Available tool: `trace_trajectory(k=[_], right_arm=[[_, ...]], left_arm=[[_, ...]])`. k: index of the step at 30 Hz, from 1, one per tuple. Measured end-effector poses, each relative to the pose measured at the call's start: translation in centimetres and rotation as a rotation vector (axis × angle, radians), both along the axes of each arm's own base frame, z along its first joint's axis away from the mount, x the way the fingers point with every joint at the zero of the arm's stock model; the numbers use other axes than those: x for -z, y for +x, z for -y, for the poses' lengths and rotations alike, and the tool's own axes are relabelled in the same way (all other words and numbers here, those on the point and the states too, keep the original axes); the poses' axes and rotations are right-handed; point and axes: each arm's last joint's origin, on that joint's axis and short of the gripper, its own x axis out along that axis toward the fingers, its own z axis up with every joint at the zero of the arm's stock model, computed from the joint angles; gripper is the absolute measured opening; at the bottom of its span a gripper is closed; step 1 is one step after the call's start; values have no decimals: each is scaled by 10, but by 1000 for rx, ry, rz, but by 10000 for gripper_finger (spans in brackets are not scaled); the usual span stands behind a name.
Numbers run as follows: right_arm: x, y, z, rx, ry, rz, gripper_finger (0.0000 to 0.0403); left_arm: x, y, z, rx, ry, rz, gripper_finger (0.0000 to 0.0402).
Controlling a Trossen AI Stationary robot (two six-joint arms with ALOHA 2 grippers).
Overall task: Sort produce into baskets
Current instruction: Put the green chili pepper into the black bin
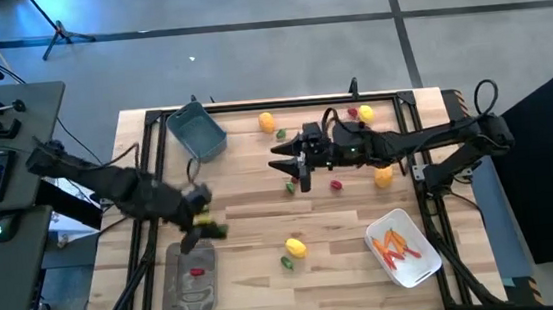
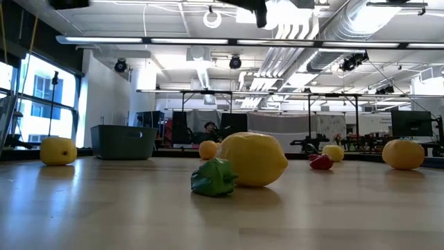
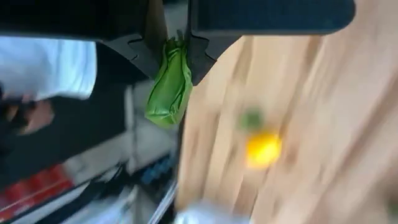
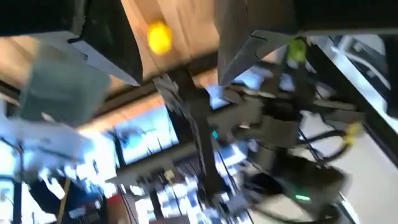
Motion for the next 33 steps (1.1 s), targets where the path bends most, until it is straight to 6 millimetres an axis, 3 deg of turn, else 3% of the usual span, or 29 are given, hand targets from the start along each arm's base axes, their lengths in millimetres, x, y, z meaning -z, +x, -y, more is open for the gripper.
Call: trace_trajectory(k=[8,15,25,33], right_arm=[[15,-3,5,34,2,-160,199],[18,-4,8,56,-12,-188,199],[26,-6,9,90,-30,-274,199],[53,-23,16,212,103,-585,222]], left_arm=[[36,-36,48,-6,62,-398,11],[77,-38,81,-33,248,-595,12],[113,-29,97,-63,327,-770,18],[113,-31,101,64,281,-832,107]])
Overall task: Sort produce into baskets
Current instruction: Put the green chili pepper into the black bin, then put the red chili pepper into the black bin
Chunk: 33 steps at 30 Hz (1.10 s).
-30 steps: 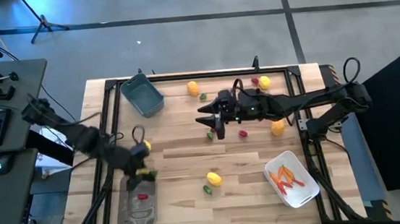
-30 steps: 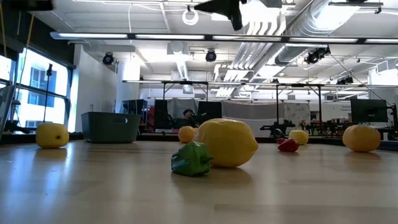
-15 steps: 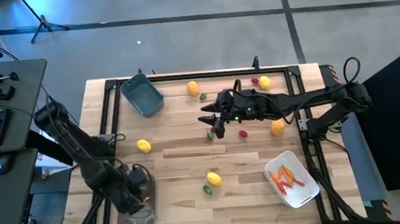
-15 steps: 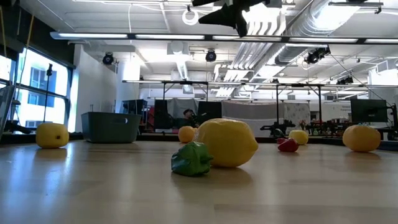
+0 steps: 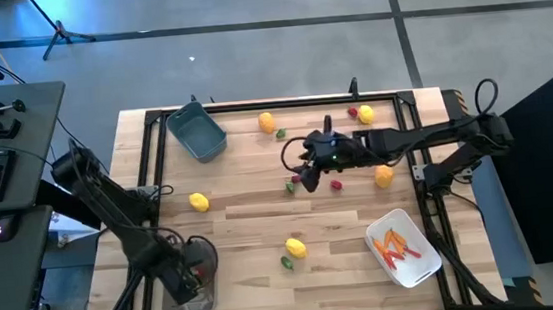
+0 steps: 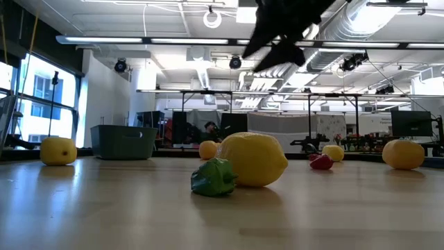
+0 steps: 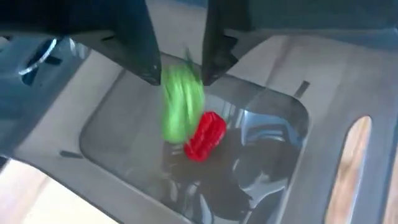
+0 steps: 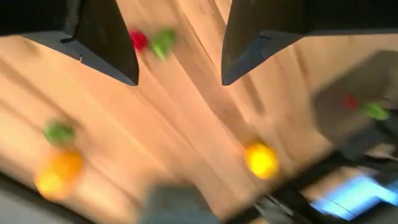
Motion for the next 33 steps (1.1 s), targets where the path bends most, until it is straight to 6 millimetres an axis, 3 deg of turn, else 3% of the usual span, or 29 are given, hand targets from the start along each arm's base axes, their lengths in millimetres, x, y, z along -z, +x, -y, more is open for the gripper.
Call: trace_trajectory(k=[4,8,14,24,28,33], right_arm=[[17,-5,6,29,21,-157,250],[36,0,11,-204,-96,-304,264],[71,13,25,-527,-195,-444,265],[118,39,42,-668,-270,-456,265],[130,44,51,-679,-285,-450,247],[149,49,59,-702,-232,-429,190]], left_arm=[[-6,-3,-2,9,-21,17,152],[-18,-7,-7,47,-27,100,173],[-46,-14,-18,48,-114,260,169],[-75,-21,-32,-61,-214,449,153],[-77,-23,-34,-64,-221,460,146],[-78,-23,-36,-77,-192,484,133]])
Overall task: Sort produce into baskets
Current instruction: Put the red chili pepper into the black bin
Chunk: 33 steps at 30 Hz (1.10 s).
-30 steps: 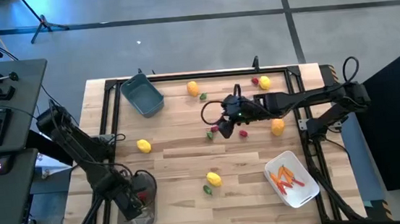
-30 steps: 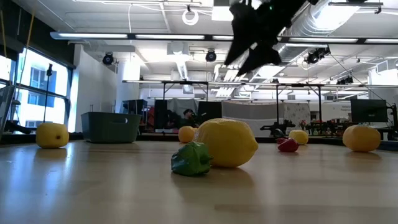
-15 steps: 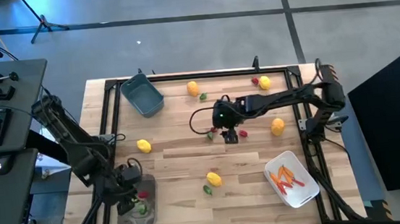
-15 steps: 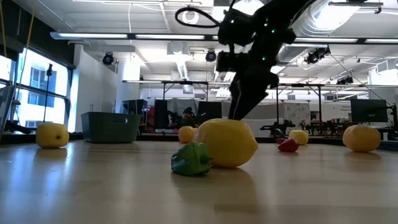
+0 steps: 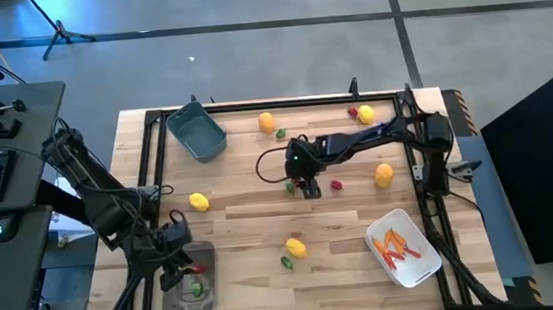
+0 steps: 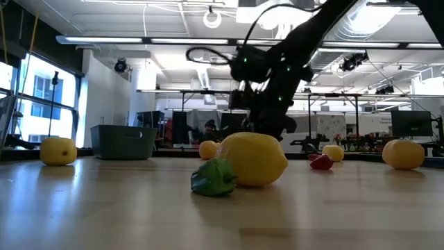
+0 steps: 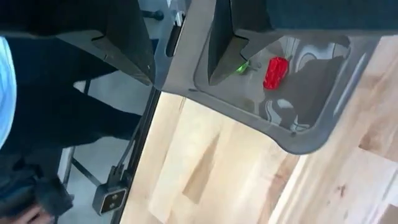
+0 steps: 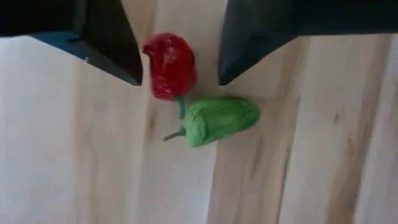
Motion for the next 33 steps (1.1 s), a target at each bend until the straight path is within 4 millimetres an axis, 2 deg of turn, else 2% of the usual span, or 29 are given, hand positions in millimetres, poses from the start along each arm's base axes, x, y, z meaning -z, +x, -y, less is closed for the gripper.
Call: trace_trajectory(k=[5,8,11,15,20,26,33], right_arm=[[2,3,1,10,5,24,102],[-10,2,-4,60,12,45,47],[-26,2,-16,149,13,80,14],[-41,6,-49,239,97,140,13],[-62,18,-102,363,186,208,19],[-94,37,-158,439,256,350,19],[-115,81,-208,396,285,514,19]], left_arm=[[5,-4,-6,-17,65,-25,110],[9,-7,-10,7,69,11,80],[14,-17,-16,89,92,63,44],[22,-29,-29,177,112,123,6],[19,-39,-42,248,150,224,6],[17,-47,-57,186,179,332,1],[28,-51,-70,48,271,414,0]])
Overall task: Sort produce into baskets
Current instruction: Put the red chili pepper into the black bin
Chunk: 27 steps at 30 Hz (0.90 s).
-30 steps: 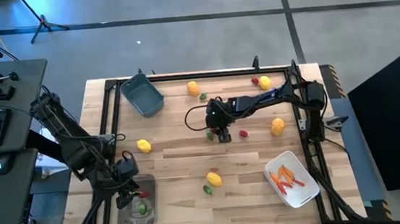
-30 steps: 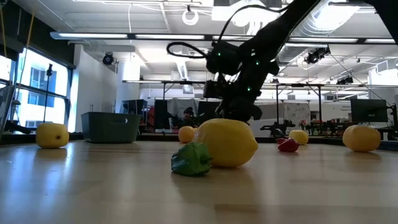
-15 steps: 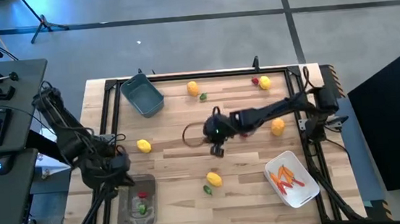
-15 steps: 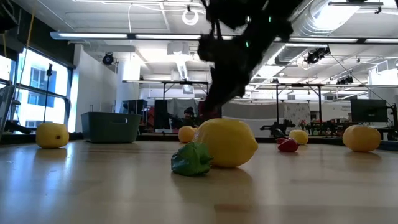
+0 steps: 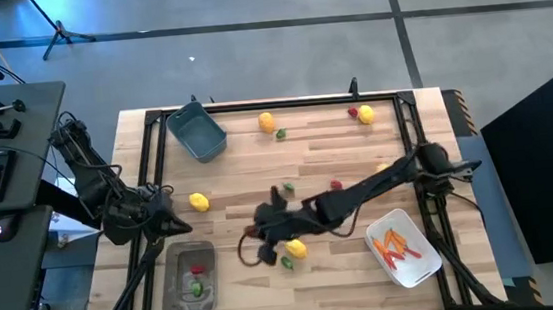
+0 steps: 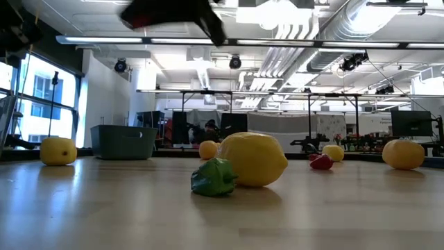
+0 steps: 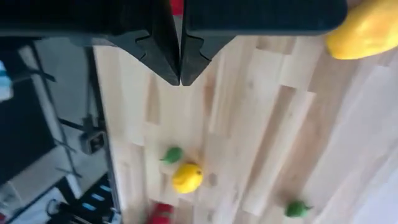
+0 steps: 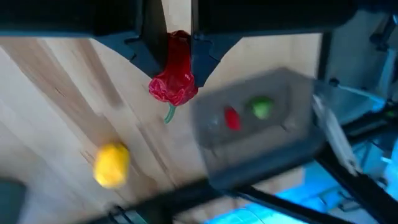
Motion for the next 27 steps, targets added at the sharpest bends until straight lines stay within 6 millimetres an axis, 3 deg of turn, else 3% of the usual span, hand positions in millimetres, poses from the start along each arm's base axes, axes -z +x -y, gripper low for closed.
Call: trace_trajectory(k=[9,15,22,27], right_arm=[[3,72,-33,-74,-16,126,18],[24,109,-42,-98,35,182,18],[59,110,-44,-83,150,176,18],[64,111,-44,-106,181,166,23]], left_arm=[[15,-1,-4,-97,-9,4,0],[15,-1,-5,-131,14,36,0],[15,0,-6,-150,10,44,0],[15,0,-6,-153,12,46,0]])
